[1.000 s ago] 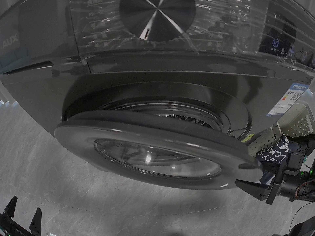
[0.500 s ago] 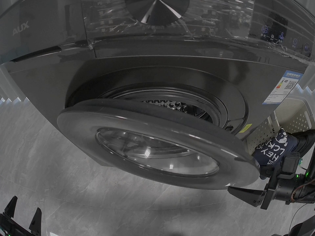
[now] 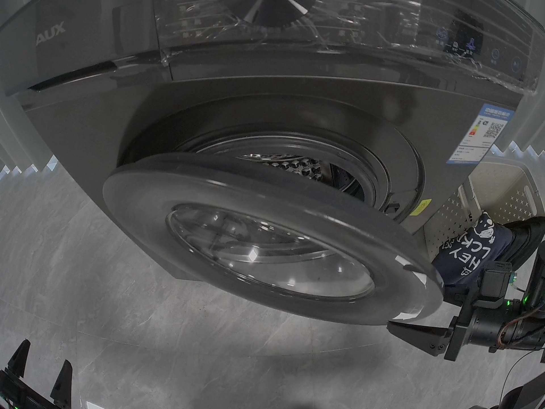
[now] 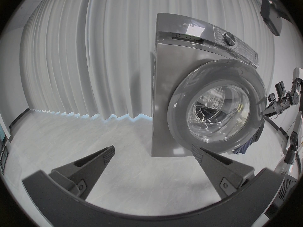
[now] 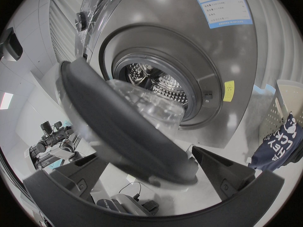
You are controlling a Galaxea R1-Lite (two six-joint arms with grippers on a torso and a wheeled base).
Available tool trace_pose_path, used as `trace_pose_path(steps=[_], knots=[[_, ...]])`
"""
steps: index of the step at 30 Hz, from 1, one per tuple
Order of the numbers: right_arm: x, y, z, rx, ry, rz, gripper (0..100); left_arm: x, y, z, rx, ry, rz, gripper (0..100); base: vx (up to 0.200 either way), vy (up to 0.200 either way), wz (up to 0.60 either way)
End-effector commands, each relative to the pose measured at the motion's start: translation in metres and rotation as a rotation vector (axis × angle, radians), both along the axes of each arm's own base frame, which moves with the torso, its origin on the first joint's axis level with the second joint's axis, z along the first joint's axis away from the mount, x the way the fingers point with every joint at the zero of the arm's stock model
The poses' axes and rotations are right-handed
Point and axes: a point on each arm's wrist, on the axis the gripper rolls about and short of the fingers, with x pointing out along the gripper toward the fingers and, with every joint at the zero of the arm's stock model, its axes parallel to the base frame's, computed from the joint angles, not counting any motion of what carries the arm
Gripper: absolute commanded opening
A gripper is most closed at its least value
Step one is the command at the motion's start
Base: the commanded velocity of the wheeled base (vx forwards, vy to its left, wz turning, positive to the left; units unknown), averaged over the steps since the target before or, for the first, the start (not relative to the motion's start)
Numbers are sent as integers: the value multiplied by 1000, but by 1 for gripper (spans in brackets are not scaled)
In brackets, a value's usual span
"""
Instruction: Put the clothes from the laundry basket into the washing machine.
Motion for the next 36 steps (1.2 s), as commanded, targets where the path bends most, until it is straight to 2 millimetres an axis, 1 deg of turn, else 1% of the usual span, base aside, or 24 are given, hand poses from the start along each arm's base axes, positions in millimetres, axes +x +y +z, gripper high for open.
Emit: trace_pose_path(steps=[1,4,7,10,15,16,20,28,32,36], knots=[[-1,1,-5,-16,23,9,100,0,0,-5,-1,3,0,100,-200,0,0],[-6,0,-11,-23,38,25,100,0,0,-5,-1,3,0,100,0,0,0],[-6,-3,-12,-25,38,10,100,0,0,-5,-1,3,0,100,0,0,0],[-3,-1,-5,-6,20,6,100,0,0,-5,0,3,0,100,0,0,0],[3,6,3,12,-3,12,100,0,0,-5,0,3,0,100,-200,0,0],[5,8,3,6,2,19,100,0,0,-5,0,3,0,100,-200,0,0],[9,13,-1,-10,23,24,100,0,0,-5,-1,3,0,100,0,0,0],[-4,15,-11,-7,76,74,100,0,0,-5,-1,3,0,100,0,0,0],[-13,6,-22,-17,88,67,100,0,0,-5,-3,3,0,100,0,0,0],[-27,-15,-38,-62,110,14,100,0,0,-5,-3,3,0,100,0,0,0]])
